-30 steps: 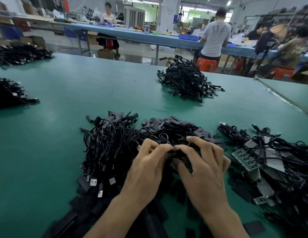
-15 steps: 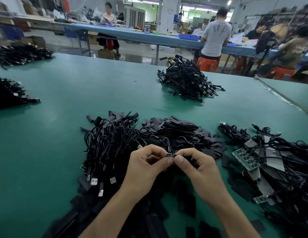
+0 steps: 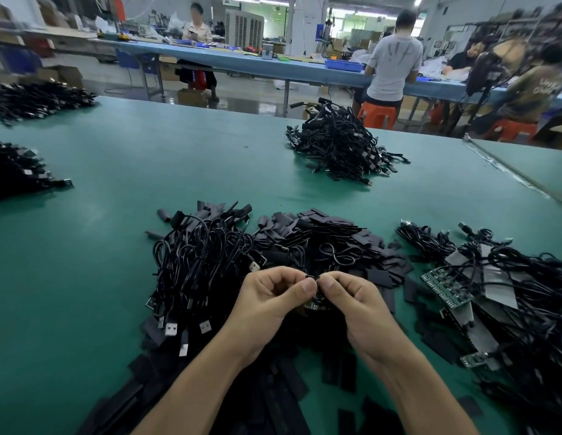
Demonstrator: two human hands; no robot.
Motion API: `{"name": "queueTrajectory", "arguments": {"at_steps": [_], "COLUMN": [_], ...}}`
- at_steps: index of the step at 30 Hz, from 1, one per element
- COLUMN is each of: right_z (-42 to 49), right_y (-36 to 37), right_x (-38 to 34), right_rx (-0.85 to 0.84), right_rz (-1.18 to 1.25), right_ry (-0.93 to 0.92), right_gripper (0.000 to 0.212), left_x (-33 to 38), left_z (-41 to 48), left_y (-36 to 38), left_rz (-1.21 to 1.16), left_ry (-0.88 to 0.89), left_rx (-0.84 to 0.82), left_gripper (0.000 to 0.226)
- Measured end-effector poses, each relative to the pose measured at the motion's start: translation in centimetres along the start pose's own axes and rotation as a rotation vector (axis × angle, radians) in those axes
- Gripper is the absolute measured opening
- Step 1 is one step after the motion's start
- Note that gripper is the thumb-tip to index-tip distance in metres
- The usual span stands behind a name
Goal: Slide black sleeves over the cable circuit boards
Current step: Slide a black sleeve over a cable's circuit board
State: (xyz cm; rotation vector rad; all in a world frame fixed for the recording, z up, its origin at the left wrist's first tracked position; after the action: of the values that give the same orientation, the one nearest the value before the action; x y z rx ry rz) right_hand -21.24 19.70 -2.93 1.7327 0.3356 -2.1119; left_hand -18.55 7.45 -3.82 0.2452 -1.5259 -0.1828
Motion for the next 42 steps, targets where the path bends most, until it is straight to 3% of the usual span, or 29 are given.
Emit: {"name": "queueTrajectory", "arguments": {"at_steps": [4, 9, 11, 14, 16, 19, 22, 25, 28, 30, 32, 35, 37, 39, 42], "right_z": [0.1, -0.5, -0.6, -0.8, -1.0, -1.4, -1.7, -1.7, -1.8, -2.1, -2.8, -3.9, -4.2, -3.9, -3.8], "right_y": [-0.4, -4.4, -4.1, -2.5, -2.7, -3.8, -4.0, -3.6, -3.6, -5.3, -8.4, -11.9, -13.0, -12.8, -12.0], "right_x": [-0.4, -1.8, -2.1, -2.9, -2.8, -2.6, -3.3, -3.7, -4.0, -4.1, -3.2, -1.6, -1.5, -1.9, -2.8], "right_rx": [0.116, 0.493, 0.437, 0.317, 0.362, 0.463, 0.5, 0.481, 0.498, 0.601, 0.787, 1.046, 1.089, 1.035, 0.969], "right_rz": [-0.056, 0.048, 0.016, -0.199, -0.267, -0.215, -0.205, -0.241, -0.252, -0.186, 0.082, 0.547, 0.605, 0.401, -0.154], "right_ry": [-0.065, -0.212, -0.235, -0.308, -0.305, -0.244, -0.273, -0.304, -0.316, -0.295, -0.222, -0.176, -0.224, -0.231, -0.175], "right_gripper": [0.022, 0.018, 0.015, 0.011, 0.015, 0.018, 0.013, 0.008, 0.013, 0.016, 0.014, 0.009, 0.01, 0.011, 0.01], "left_x": [0.3, 3.5, 3.6, 2.0, 1.2, 0.9, 0.9, 0.6, 1.8, 2.8, 4.5, 7.1, 8.2, 8.9, 8.7], "left_z": [-0.1, -1.6, -1.6, -1.3, -1.0, -0.9, -1.2, -1.3, -1.6, -2.0, -2.8, -4.0, -5.1, -5.7, -5.5], "left_y": [-0.1, -1.2, -0.8, -0.2, -0.2, -0.2, 0.5, 1.5, 1.4, 0.9, -0.1, -3.0, -4.7, -5.6, -5.7], "left_rz": [-0.019, -0.005, 0.095, 0.211, 0.367, 0.592, 0.57, 0.518, 0.646, 0.698, 0.679, 0.4, 0.231, 0.188, 0.236], "left_ry": [0.027, 0.339, 0.352, 0.22, 0.186, 0.21, 0.205, 0.169, 0.346, 0.461, 0.578, 0.679, 0.756, 0.8, 0.761], "left_rx": [0.066, 0.306, 0.301, 0.235, 0.205, 0.18, 0.103, 0.029, 0.108, 0.186, 0.309, 0.546, 0.666, 0.751, 0.775], "left_gripper": [0.013, 0.015, 0.014, 0.032, 0.036, 0.019, 0.007, 0.024, 0.012, 0.012, 0.011, 0.012, 0.017, 0.02, 0.029]}}
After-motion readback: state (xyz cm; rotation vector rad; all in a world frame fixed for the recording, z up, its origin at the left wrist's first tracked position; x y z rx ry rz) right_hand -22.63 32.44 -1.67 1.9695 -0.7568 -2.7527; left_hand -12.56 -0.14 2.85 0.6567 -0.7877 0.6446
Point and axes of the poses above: each hand's wrist, its own z-axis towards the middle knuckle, its own y-axis out of the palm, x = y × z, the point moved 9 cm from there along z, towards the middle knuckle, and after that the axes turned 7 degrees about -y, right-handed, at the moved point
